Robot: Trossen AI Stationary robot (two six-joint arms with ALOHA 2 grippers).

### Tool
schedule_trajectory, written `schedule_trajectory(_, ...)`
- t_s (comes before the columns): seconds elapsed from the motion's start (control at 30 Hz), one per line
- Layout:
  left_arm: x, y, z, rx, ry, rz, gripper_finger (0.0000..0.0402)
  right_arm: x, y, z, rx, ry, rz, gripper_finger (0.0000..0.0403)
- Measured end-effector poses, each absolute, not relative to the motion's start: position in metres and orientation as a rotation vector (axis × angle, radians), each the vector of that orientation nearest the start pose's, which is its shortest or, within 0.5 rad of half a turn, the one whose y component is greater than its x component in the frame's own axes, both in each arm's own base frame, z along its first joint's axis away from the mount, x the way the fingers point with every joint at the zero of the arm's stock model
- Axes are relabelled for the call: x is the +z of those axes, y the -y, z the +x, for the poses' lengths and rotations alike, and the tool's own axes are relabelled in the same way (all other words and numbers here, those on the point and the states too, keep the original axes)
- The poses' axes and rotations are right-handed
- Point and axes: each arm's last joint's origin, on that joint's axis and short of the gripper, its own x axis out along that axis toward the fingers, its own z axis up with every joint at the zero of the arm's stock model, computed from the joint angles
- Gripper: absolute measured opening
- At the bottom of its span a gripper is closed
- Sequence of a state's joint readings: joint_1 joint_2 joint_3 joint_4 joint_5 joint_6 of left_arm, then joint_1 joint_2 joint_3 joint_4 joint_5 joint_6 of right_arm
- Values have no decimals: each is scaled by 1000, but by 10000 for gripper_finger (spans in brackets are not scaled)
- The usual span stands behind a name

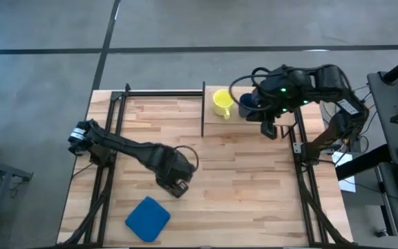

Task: Stack small to large cups/mugs on shelf
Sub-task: Put the black cup on the shelf

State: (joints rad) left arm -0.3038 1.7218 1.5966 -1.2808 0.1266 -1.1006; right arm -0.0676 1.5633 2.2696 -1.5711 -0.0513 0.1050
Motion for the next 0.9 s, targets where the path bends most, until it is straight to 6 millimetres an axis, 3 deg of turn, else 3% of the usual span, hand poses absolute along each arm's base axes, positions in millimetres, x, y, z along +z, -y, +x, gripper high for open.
schedule_trajectory(0.2, 303, 70, 331, 374, -1384, -696, 0, 508, 5, 207, -56, -817, 207, 38)
schedule_trajectory(0.43, 301, 38, 371, 280, -1351, -559, 0, 499, -1, 193, -83, -853, 302, 38)
schedule_trajectory(0.7, 317, 21, 426, 131, -1215, -383, 0, 473, 0, 182, -156, -944, 329, 38)
schedule_trajectory(0.9, 314, 21, 449, 66, -1185, -297, 0, 456, 1, 175, -211, -998, 366, 38)
